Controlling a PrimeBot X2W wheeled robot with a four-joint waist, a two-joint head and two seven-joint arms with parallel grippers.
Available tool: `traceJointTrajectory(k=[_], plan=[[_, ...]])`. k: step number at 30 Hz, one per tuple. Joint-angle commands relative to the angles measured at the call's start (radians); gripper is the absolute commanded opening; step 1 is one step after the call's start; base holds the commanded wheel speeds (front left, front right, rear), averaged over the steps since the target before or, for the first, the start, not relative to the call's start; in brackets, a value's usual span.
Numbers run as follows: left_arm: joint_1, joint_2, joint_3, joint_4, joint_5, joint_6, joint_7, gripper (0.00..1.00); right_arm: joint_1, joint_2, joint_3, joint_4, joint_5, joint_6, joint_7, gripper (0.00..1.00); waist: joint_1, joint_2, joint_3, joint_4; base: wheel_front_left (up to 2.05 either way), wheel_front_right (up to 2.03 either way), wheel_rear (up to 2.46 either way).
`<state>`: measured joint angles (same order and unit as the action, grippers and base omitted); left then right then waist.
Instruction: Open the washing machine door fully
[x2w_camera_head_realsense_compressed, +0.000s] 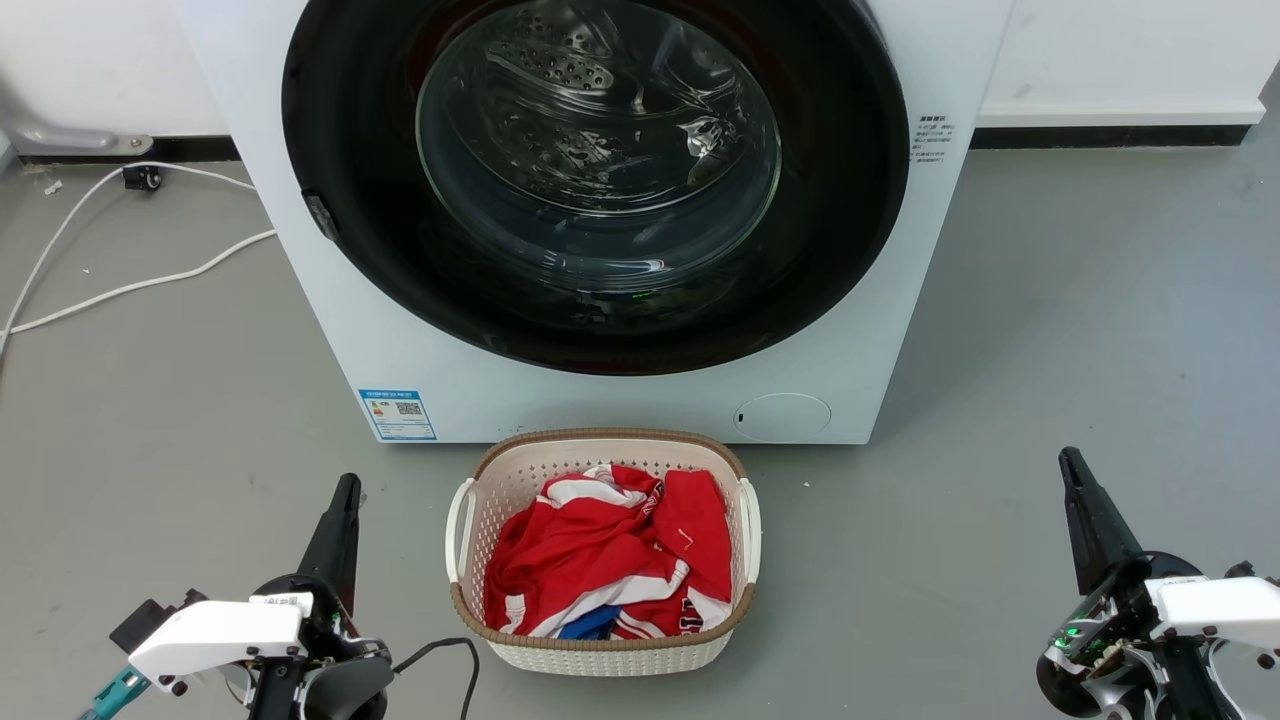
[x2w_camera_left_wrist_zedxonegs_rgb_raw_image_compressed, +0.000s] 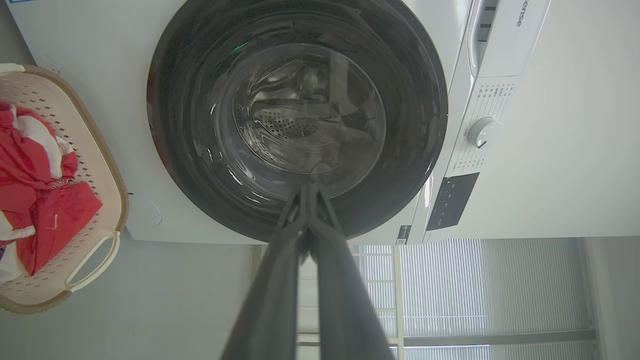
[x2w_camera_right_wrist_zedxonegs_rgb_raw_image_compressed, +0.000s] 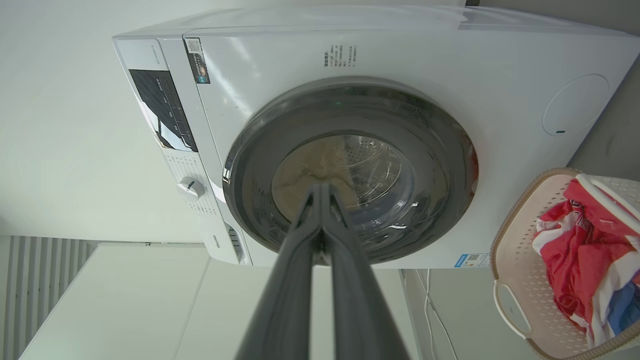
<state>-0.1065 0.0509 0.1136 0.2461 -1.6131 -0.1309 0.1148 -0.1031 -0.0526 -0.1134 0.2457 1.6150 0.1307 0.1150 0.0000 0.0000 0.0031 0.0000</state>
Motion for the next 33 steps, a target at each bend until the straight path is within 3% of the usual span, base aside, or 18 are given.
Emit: traceJointTrajectory(k=[1,19,20,27,33], plan=[[-0.006,-0.002,0.002,-0.001,0.0,-0.003,0.001,0.0,-0.013,0.004,0.001,0.001,-0.004,0.0,0.0,0.0,0.0,0.0,0.0,0.0,0.0,0.0,0.0],[-0.006,-0.002,0.002,-0.001,0.0,-0.003,0.001,0.0,-0.013,0.004,0.001,0.001,-0.004,0.0,0.0,0.0,0.0,0.0,0.0,0.0,0.0,0.0,0.0],[0.001,0.0,-0.001,0.003,0.0,0.0,-0.001,1.0,0.002,0.0,0.0,0.002,0.0,0.0,-0.001,1.0,0.0,0.0,0.0,0.0,0.0,0.0,0.0],[0.034,-0.003,-0.012,0.014,0.007,0.0,-0.02,1.0,0.035,0.001,0.001,0.023,-0.016,0.0,-0.019,1.0,0.0,0.0,0.0,0.0,0.0,0.0,0.0],[0.038,-0.002,-0.008,-0.008,0.083,0.002,-0.05,1.0,0.043,0.001,-0.008,-0.004,-0.104,0.0,-0.05,1.0,0.0,0.0,0.002,0.001,0.0,0.0,0.0]])
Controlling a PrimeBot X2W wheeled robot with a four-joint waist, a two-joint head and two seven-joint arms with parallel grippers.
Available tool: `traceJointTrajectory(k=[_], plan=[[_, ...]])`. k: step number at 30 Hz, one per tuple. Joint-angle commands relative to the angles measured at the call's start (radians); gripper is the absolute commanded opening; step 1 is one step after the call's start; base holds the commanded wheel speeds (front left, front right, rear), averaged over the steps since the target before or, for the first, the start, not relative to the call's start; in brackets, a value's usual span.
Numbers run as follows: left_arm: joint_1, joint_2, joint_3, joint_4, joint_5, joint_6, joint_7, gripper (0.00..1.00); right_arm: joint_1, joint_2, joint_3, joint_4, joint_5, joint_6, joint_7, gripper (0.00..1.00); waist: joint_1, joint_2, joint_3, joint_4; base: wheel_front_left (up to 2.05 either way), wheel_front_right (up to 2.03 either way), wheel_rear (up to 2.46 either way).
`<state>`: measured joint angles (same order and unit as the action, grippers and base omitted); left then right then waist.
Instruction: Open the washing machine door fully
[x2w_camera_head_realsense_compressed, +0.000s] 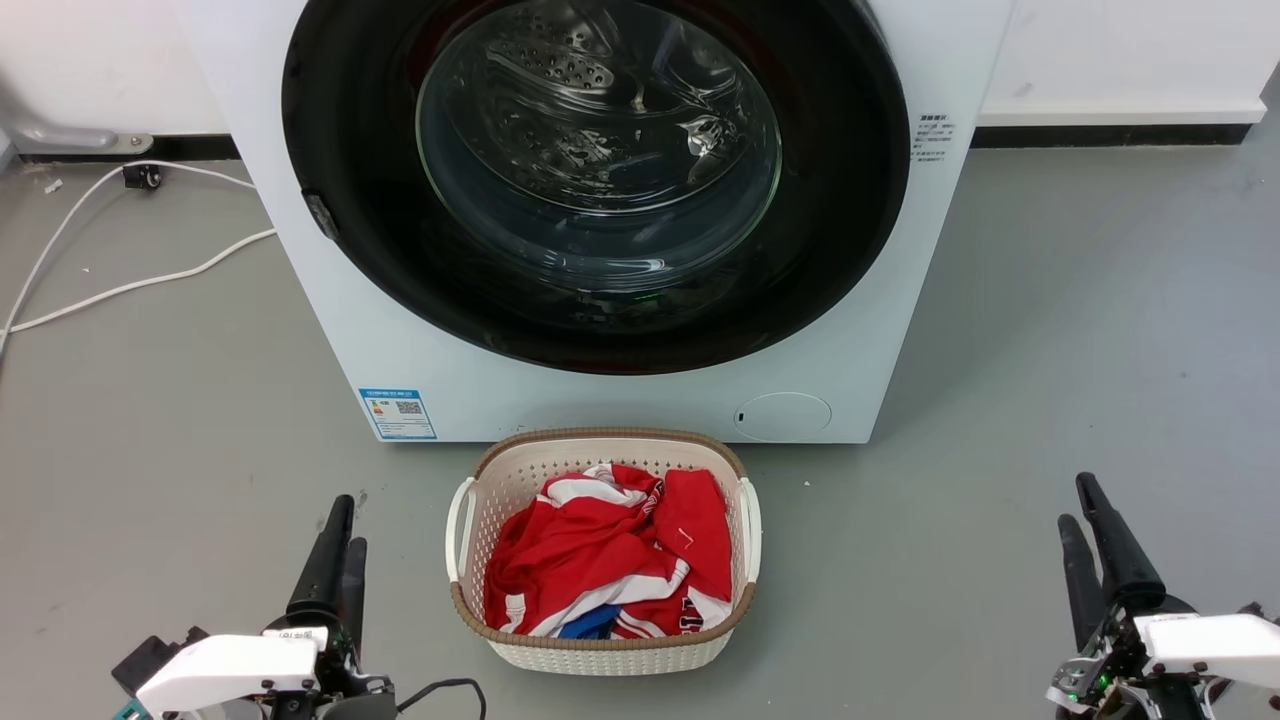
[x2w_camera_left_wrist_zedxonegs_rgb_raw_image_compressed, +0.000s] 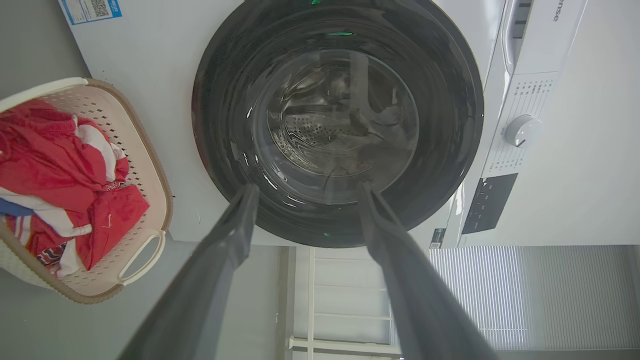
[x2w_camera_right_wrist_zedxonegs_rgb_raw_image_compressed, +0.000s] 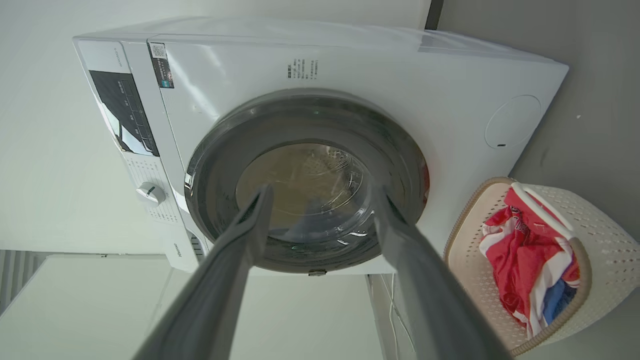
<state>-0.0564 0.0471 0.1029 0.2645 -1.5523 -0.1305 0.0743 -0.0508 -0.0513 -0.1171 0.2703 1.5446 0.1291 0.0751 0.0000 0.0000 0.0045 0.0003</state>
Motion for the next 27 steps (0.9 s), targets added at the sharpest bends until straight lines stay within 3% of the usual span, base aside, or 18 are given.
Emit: traceJointTrajectory(k=[1,20,27], plan=[[-0.014,0.002,0.009,-0.045,0.07,0.009,-0.024,1.0,-0.005,-0.001,-0.01,-0.051,-0.103,0.001,-0.024,1.0,0.0,0.0,0.001,0.0,0.0,0.0,0.0],[0.006,0.002,-0.061,-0.158,0.531,0.109,-0.104,1.0,0.029,0.0,0.032,-0.189,-0.616,0.002,-0.105,1.0,0.0,0.0,0.006,0.002,0.0,0.0,0.0],[0.013,0.006,-0.082,-0.167,0.654,0.135,-0.126,1.0,0.041,0.0,0.046,-0.217,-0.74,0.002,-0.127,1.0,0.0,0.0,0.007,0.002,0.0,0.0,0.0]])
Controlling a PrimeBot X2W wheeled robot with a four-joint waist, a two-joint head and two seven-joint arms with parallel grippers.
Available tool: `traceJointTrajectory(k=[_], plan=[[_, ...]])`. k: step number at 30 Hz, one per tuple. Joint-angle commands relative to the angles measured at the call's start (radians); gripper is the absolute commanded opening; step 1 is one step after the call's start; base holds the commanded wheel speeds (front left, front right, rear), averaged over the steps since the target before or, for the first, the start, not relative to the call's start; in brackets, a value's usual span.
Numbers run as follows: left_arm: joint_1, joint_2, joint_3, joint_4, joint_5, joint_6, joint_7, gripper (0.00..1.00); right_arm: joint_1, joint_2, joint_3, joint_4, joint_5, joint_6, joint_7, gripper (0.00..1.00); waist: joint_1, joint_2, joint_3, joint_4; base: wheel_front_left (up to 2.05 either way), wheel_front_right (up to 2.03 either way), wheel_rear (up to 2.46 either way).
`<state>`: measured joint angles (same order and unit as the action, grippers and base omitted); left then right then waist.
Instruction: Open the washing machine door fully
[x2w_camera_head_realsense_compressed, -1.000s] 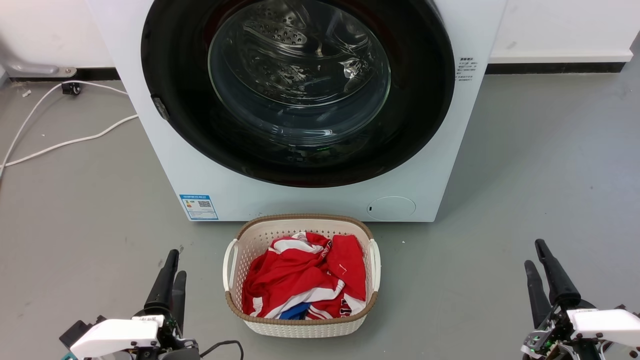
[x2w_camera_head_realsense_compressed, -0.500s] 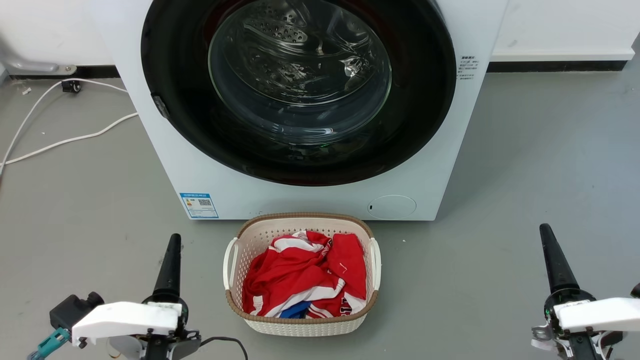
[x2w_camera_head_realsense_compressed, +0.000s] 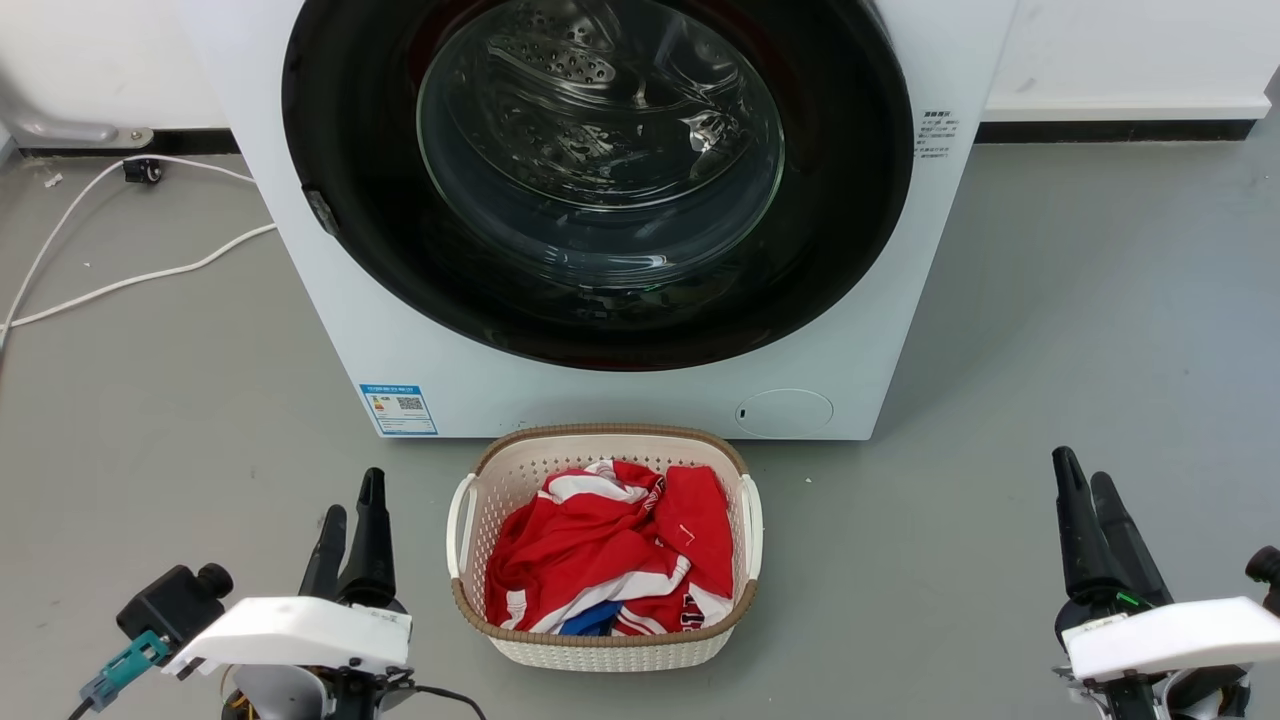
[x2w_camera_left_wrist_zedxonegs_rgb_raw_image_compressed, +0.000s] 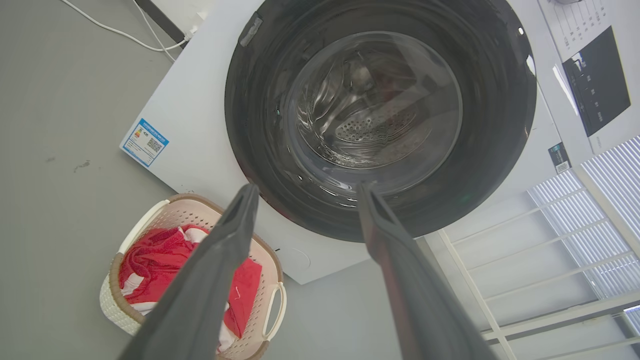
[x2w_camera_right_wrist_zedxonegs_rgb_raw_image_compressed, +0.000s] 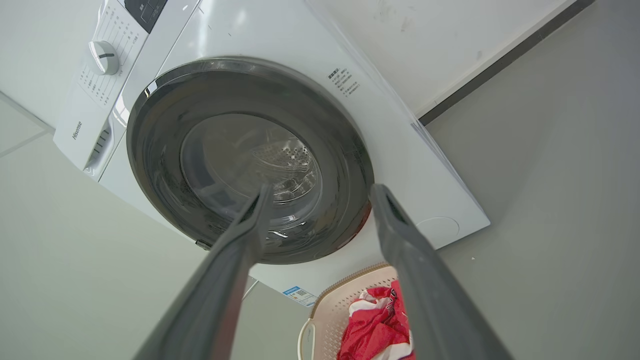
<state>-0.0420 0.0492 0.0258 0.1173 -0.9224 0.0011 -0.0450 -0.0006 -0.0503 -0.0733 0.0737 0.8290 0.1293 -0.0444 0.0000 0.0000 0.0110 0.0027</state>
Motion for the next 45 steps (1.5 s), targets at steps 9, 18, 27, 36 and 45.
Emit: traceJointTrajectory(k=[9,18,27,36,45], plan=[[0.005,0.018,-0.041,-0.034,0.165,0.041,-0.038,1.0,0.01,-0.001,0.002,-0.026,-0.175,0.002,-0.038,1.0,0.0,0.0,0.0,0.001,0.0,0.0,0.0],[0.011,0.033,-0.077,-0.053,0.282,0.079,-0.066,1.0,0.021,-0.001,0.0,-0.057,-0.274,0.002,-0.067,1.0,0.0,0.0,0.0,0.003,0.0,0.0,0.0],[0.02,0.039,-0.105,-0.077,0.37,0.089,-0.092,1.0,0.036,-0.001,0.001,-0.084,-0.369,0.002,-0.092,1.0,0.0,0.0,-0.001,0.005,0.0,0.0,0.0],[0.03,0.039,-0.115,-0.085,0.462,0.099,-0.115,1.0,0.053,-0.001,0.007,-0.123,-0.452,0.002,-0.117,1.0,0.0,0.0,-0.001,0.007,0.0,0.0,0.0],[0.04,0.032,-0.123,-0.092,0.549,0.104,-0.137,1.0,0.069,0.0,0.003,-0.146,-0.522,0.002,-0.138,1.0,0.0,0.0,0.001,0.008,0.0,0.0,0.0]])
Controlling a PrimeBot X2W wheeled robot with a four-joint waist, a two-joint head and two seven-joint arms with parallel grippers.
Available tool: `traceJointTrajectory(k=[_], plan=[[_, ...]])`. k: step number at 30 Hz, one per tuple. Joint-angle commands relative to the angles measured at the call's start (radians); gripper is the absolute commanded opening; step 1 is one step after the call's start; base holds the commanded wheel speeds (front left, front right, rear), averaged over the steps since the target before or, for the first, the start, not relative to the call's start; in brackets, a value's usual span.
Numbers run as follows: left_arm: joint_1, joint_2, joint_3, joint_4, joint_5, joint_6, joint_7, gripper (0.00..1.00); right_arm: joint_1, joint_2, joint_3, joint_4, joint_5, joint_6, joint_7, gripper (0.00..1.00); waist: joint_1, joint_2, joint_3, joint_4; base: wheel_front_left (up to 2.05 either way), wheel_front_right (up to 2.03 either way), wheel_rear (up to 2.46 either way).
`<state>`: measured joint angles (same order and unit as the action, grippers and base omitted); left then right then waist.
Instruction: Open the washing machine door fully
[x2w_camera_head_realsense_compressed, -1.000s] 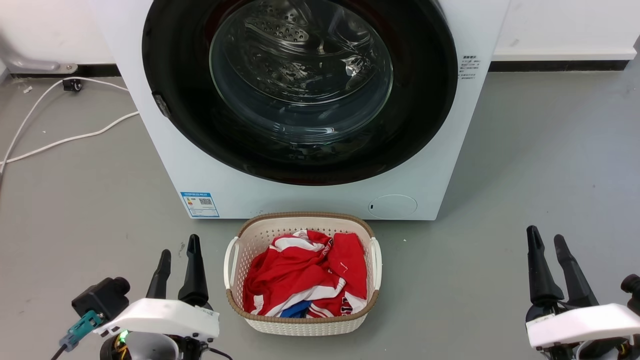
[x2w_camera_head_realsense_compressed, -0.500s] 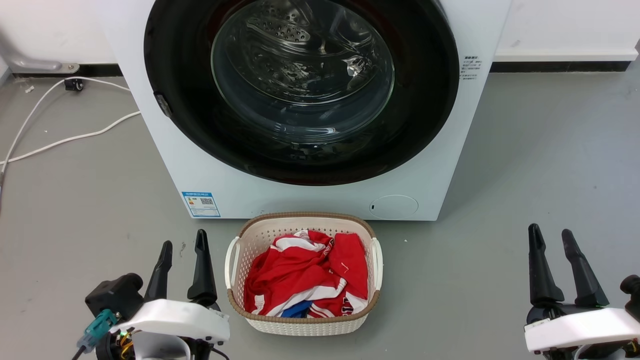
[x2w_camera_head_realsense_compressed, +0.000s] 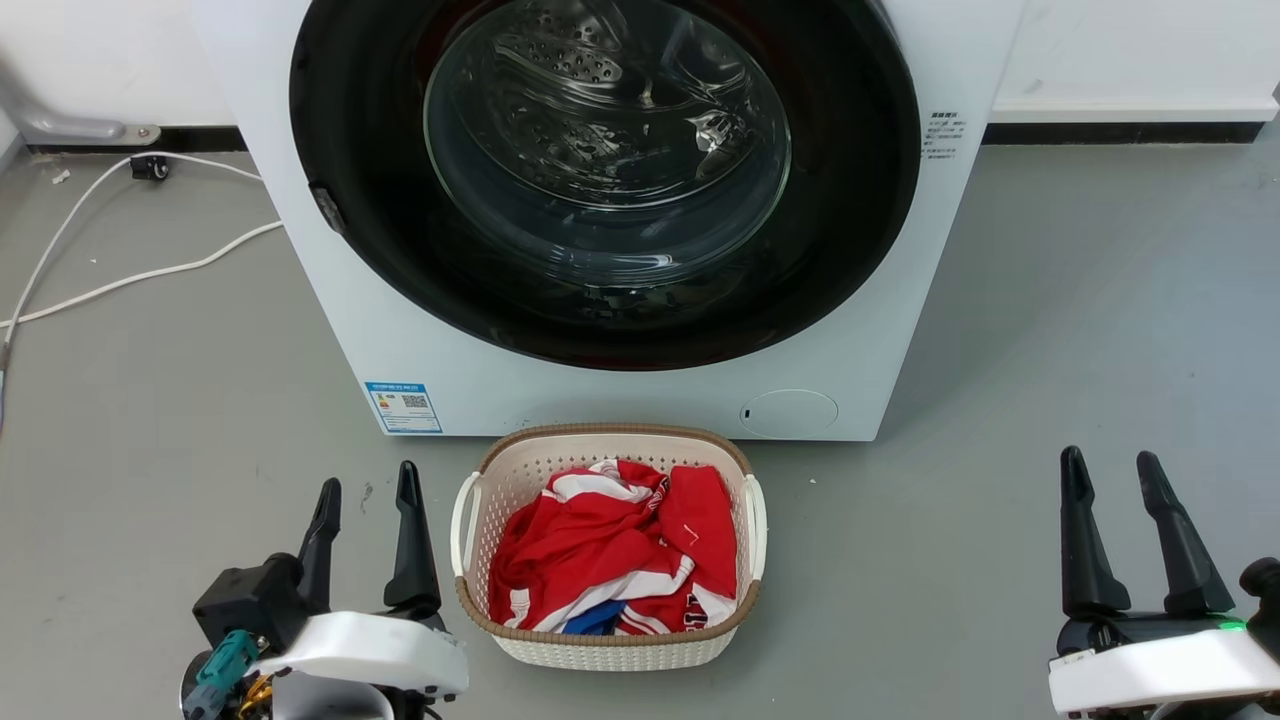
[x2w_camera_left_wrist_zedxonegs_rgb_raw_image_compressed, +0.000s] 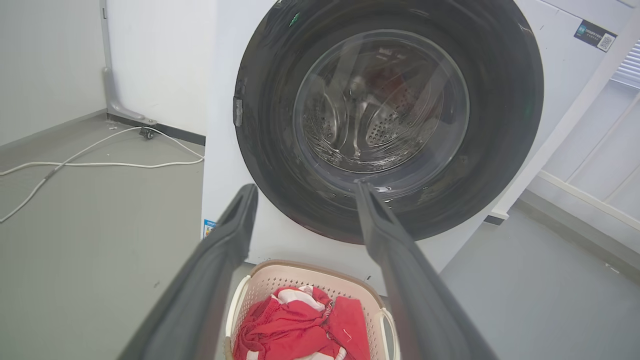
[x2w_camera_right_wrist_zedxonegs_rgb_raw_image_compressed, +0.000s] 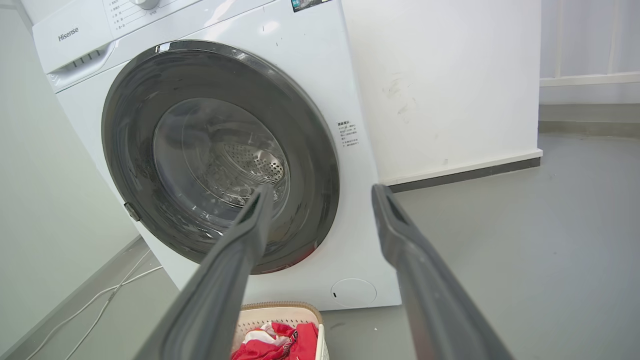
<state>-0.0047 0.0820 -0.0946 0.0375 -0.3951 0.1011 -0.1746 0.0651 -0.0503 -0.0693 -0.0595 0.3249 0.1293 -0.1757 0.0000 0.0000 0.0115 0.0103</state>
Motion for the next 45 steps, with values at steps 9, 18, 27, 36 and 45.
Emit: traceJointTrajectory(k=[9,18,27,36,45], plan=[[0.013,-0.01,-0.001,-0.016,0.091,-0.016,-0.028,1.0,0.017,0.0,-0.002,-0.024,-0.072,0.002,-0.028,1.0,0.0,0.0,0.003,0.001,0.0,0.0,0.0],[0.031,-0.02,0.01,-0.005,0.16,-0.019,-0.047,1.0,0.033,0.0,-0.002,-0.03,-0.11,0.002,-0.046,1.0,0.0,0.0,-0.001,0.0,0.0,0.0,0.0],[0.037,-0.027,0.017,0.006,0.223,-0.035,-0.065,1.0,0.042,0.0,-0.005,-0.038,-0.165,0.001,-0.065,1.0,0.0,0.0,0.001,0.003,0.0,0.0,0.0],[0.041,-0.031,0.016,0.012,0.279,-0.038,-0.08,1.0,0.052,0.0,-0.006,-0.048,-0.205,0.001,-0.079,1.0,0.0,0.0,0.003,0.005,0.0,0.0,0.0],[0.048,-0.032,0.018,0.017,0.316,-0.032,-0.093,1.0,0.059,0.0,-0.011,-0.045,-0.227,0.001,-0.09,1.0,0.0,0.0,0.004,0.005,0.0,0.0,0.0]])
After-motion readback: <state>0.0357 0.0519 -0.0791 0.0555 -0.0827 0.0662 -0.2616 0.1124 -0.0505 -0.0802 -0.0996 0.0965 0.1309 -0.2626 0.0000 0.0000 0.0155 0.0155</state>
